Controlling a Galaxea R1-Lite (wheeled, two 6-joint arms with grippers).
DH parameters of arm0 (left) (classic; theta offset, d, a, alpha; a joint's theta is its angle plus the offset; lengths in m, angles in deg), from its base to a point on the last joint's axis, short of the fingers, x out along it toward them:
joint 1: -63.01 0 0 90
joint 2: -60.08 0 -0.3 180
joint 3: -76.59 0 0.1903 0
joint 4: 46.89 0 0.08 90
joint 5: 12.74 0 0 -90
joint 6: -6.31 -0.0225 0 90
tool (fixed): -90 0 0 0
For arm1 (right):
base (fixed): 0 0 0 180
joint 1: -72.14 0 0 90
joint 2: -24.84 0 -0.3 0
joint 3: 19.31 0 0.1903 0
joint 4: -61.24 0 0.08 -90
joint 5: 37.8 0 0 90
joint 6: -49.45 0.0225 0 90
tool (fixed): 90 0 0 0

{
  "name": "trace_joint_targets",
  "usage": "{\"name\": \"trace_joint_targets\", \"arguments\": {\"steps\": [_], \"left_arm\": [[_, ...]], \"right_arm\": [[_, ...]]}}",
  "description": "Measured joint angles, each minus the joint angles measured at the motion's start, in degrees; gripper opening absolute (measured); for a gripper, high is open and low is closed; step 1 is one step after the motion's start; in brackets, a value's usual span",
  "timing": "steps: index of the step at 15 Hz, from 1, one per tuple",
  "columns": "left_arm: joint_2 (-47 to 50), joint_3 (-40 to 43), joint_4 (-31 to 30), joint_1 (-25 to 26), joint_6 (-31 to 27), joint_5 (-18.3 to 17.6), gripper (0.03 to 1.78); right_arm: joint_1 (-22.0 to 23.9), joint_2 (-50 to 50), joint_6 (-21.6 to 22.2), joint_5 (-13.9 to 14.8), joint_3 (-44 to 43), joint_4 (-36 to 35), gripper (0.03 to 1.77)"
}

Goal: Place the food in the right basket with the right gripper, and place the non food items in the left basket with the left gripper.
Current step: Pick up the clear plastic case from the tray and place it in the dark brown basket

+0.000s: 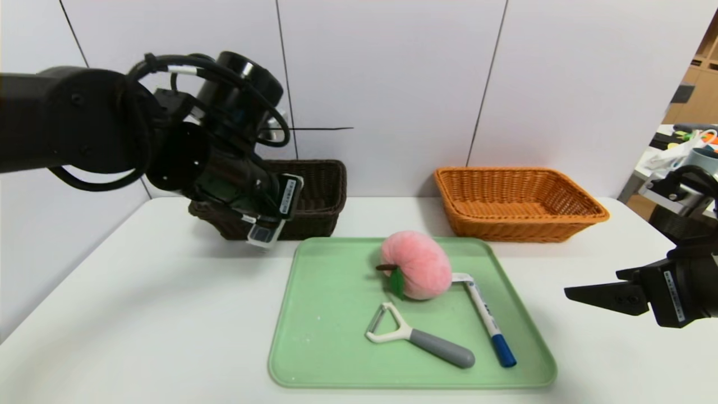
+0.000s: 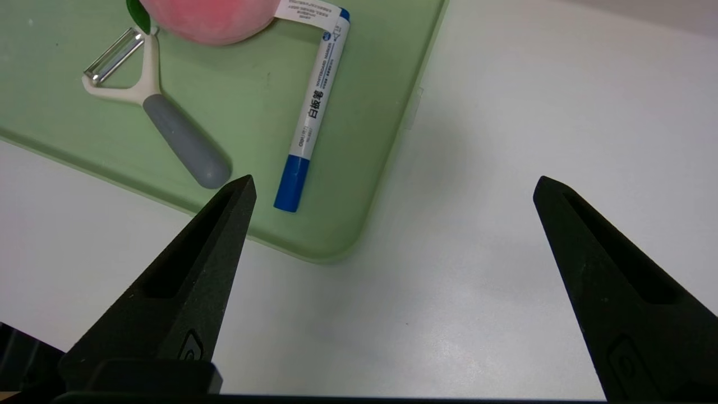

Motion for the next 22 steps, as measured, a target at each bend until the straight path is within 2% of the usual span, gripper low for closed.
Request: {"name": "trace_joint_targets", "arguments": {"steps": [5, 9, 15, 18, 22], "left_arm": [[-2.01, -5.92, 0.5, 9.33, -16.42, -7.01, 0.56], [-5.18, -9.9, 0.09, 16.37, -28.99, -15.2, 0.56], [-11.36, -16.85, -0.3, 23.05, -47.4, -24.6, 0.56], [-14.99, -19.25, -2.67, 24.89, -53.77, -31.74, 0.56], [-19.43, -19.8, -6.12, 25.53, -63.22, -33.18, 0.56]], "right_arm": [[0.0, -0.35, -0.02, -0.09, 0.0, -0.02, 1.71], [0.0, -0.99, -0.02, -0.09, 0.02, 0.0, 1.71], [0.0, -1.4, -0.06, -0.2, 0.02, -0.1, 1.71], [0.0, -1.57, 0.0, -0.15, 0.02, -0.05, 1.71], [-0.02, -1.32, 0.05, -0.17, 0.17, -0.1, 1.71]]}}
